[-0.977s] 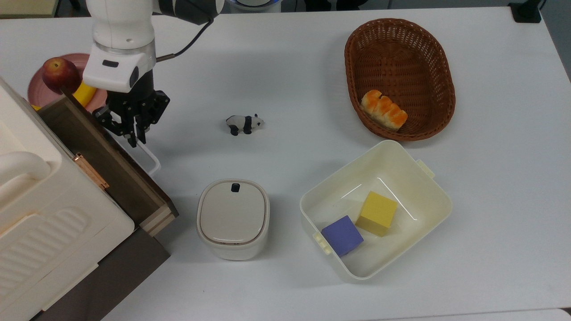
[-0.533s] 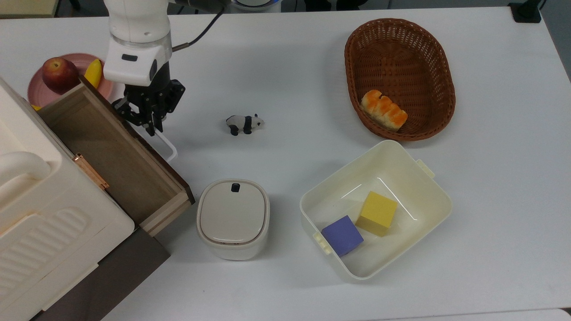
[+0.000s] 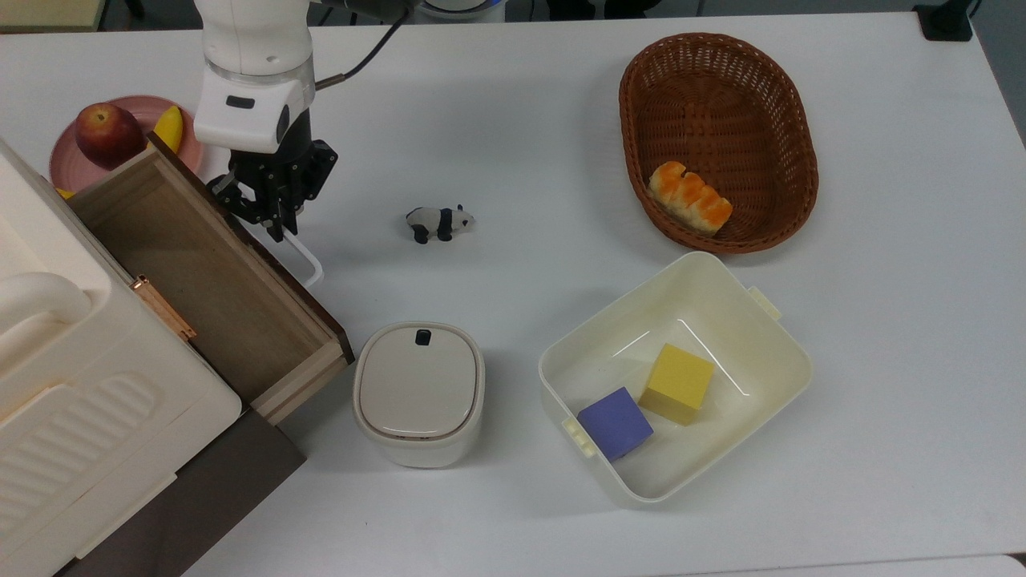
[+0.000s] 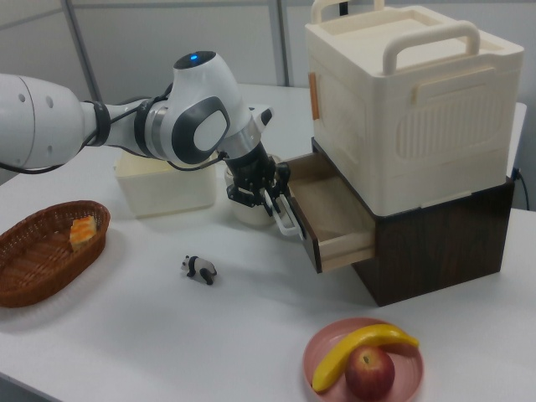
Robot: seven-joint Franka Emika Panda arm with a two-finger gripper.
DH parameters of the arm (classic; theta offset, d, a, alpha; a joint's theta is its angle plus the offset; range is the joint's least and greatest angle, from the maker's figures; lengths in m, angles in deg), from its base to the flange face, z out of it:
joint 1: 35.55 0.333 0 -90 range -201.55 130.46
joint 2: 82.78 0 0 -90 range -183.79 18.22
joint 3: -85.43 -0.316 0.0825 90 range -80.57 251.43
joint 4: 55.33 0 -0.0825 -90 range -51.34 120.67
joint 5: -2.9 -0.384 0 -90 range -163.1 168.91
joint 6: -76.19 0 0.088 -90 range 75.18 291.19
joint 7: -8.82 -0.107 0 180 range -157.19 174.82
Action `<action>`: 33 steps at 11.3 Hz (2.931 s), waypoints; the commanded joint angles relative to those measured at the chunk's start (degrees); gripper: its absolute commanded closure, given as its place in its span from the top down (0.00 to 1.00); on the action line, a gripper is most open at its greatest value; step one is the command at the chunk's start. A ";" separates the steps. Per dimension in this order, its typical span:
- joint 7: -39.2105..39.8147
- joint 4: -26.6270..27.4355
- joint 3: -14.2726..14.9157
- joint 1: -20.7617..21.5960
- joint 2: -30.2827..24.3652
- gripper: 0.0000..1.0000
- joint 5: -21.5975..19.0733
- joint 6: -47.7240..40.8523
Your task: Slide open the drawer
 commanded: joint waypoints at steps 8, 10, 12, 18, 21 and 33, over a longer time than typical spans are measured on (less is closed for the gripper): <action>-1.86 -0.36 -0.96 0.80 -2.78 0.27 0.73 -1.24; -1.95 -0.63 -1.04 1.41 -4.09 0.26 0.29 -1.41; -6.75 -0.98 -1.05 3.25 -7.51 0.52 -0.76 -8.14; -40.18 -6.43 -1.13 15.55 -10.96 1.00 -2.26 -28.64; -53.18 -6.43 -1.13 17.41 -11.22 1.00 -4.79 -32.08; -56.09 -9.33 2.56 14.07 -12.98 1.00 -10.17 -34.90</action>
